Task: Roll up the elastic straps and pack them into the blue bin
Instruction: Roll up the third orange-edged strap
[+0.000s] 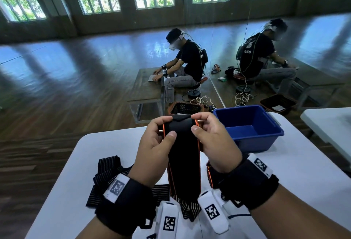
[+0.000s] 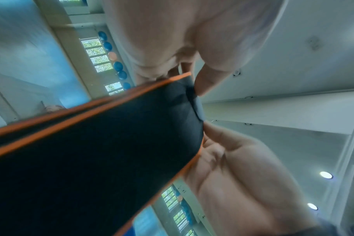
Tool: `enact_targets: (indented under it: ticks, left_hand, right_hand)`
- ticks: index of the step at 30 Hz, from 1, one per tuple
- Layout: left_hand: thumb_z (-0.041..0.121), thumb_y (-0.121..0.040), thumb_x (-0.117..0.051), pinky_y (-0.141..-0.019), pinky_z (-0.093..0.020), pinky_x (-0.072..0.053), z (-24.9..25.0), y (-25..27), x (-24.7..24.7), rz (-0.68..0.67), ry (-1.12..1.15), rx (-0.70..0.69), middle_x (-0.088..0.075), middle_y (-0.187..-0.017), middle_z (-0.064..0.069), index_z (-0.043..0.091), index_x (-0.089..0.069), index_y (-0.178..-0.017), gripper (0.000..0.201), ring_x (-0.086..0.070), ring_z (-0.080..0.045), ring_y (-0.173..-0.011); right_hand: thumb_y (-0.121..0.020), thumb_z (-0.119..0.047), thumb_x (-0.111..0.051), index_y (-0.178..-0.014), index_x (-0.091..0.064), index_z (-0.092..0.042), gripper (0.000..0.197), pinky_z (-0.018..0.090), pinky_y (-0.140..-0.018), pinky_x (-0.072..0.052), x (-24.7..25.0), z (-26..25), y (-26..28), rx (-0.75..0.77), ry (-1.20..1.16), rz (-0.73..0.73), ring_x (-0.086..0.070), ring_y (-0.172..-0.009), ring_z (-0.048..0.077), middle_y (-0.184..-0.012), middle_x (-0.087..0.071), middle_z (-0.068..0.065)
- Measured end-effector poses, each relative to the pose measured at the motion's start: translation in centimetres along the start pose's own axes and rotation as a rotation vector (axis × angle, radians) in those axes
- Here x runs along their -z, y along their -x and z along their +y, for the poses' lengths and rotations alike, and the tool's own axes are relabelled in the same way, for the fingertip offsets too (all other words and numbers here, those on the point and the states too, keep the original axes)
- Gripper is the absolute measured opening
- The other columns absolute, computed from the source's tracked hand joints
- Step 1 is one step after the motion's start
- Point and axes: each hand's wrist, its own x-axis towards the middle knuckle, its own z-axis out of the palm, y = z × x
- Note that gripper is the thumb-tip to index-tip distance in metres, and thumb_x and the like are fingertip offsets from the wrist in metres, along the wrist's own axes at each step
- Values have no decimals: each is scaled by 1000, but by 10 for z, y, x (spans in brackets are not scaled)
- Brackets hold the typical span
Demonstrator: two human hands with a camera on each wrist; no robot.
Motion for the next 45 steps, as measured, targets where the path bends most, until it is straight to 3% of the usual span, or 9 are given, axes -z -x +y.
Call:
enact_targets:
  ticks: [3,12,18,20,25,31,37,42,45]
  left_hand:
    - [17,-87,-65,-81,-42,-57,13,3,17,-67,-121,-30,-73,-104,-2,29,-70,-115,31,-68,-27,-95]
    - [-4,-81,-77,-64,-31,-55,22,-16,28,52,-104,42,-74,-70,-13,7,-72,-97,20,-67,-21,-66]
    - [-3,-78,-80,-73,-46,-58,-14,-47,19,71,-202,145,-71,-67,-11,11,-73,-79,16,-68,-26,-67]
    - [-2,-78,-80,-74,-39,-58,-6,-50,18,96,-199,64,-73,-72,-10,13,-72,-81,18,-69,-22,-70]
    - [-5,-79,-78,-79,-39,-60,20,-47,19,77,-118,-80,-78,-83,-10,17,-68,-108,38,-75,-29,-84]
    - [1,-77,-81,-73,-29,-57,-54,-14,21,-22,-354,201,-76,-75,4,27,-63,-113,49,-72,-10,-74]
    - [5,-70,-79,-71,-33,-56,-140,63,22,-235,-608,448,-72,-68,4,28,-63,-87,33,-61,-3,-58]
    - [10,-70,-79,-67,-25,-54,-157,100,24,-412,-702,486,-70,-73,5,27,-61,-80,27,-62,-5,-64]
    - [8,-69,-76,-66,-25,-54,-164,112,26,-515,-737,508,-68,-73,10,27,-63,-80,25,-60,-2,-63]
  right_hand:
    - [-94,-6,-60,-110,-64,-21,22,45,-79,-56,14,-8,0,-14,53,-91,-65,-95,24,-119,-60,19]
    - [-90,-1,-68,-99,-71,-9,13,35,-60,-57,18,-19,-13,-30,108,-54,-72,-78,21,-112,-69,16]
    - [-85,6,-70,-91,-70,-15,22,38,-70,-63,17,0,-46,-25,286,2,-69,-80,20,-101,-71,22]
    - [-83,8,-70,-90,-71,-16,25,44,-81,-61,19,-10,-46,54,279,15,-70,-82,19,-91,-73,15]
    - [-77,7,-76,-84,-61,-19,31,18,-68,-51,22,-29,-40,274,311,84,-65,-75,8,-80,-68,-1]
    - [-72,5,-76,-114,-54,-22,55,32,-76,-56,31,51,-22,-11,495,-10,-69,-76,13,-77,-73,0]
    - [-63,-10,-80,-95,-59,-28,42,43,-77,-58,41,161,35,-376,774,-200,-66,-71,17,-74,-69,-1]
    - [-69,-13,-80,-87,-58,-21,29,21,-57,-48,48,183,69,-429,890,-275,-62,-70,12,-82,-65,-1]
    - [-67,-7,-76,-79,-60,-24,27,26,-59,-54,49,191,81,-432,913,-336,-66,-73,15,-81,-67,-3]
